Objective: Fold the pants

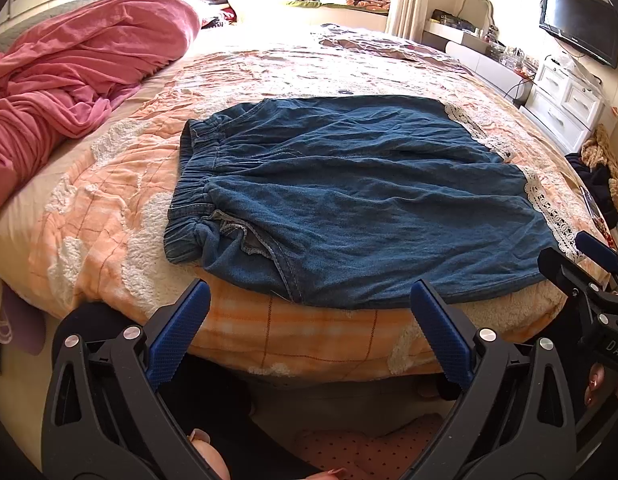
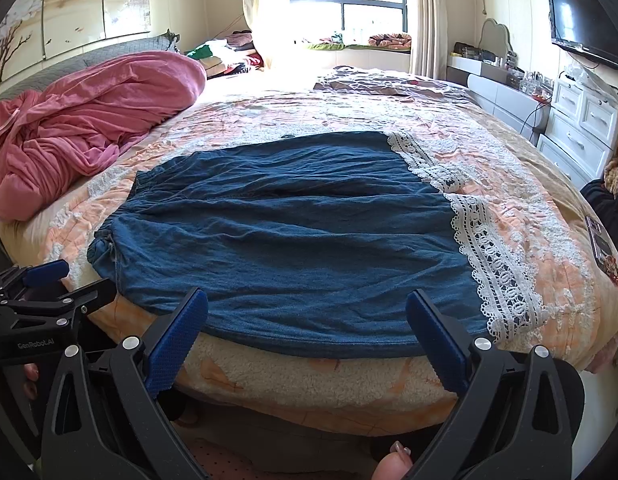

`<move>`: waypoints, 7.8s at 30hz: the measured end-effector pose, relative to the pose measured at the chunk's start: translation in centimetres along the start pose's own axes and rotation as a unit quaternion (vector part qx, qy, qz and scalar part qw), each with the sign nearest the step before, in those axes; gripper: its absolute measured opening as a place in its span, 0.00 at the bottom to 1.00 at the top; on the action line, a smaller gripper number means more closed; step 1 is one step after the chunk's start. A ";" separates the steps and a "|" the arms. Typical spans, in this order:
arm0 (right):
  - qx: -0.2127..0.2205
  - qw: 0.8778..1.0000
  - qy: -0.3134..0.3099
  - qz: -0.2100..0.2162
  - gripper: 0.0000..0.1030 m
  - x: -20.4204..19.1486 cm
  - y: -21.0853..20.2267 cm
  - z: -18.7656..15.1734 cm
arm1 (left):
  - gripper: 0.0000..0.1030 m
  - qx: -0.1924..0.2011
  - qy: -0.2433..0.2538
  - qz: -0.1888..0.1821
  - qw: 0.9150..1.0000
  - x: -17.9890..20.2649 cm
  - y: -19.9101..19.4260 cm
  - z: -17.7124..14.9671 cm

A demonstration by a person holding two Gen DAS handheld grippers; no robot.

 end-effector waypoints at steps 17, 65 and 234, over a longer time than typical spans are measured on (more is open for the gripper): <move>-0.001 0.999 -0.009 0.032 0.96 -0.9 2.8 2.2 | 0.91 -0.009 -0.002 0.005 1.000 -1.2 1.9 1.3; -0.127 0.943 -0.256 0.173 0.96 -10.0 31.4 15.1 | 0.11 0.022 0.011 -0.029 0.999 -13.5 17.2 13.6; -0.133 0.991 -0.029 0.012 0.11 6.6 27.9 12.4 | 0.19 -0.020 0.049 -0.310 0.949 12.1 11.5 4.3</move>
Point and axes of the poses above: each gripper's, at about its wrist camera, not at the fingertips, and y roughly the way its jaws point, x to its right, z to its top, the point moved 6 cm from there along y, roughly the way its jaws point, and after that the axes turned 7 degrees about x, right-handed, at the moved point
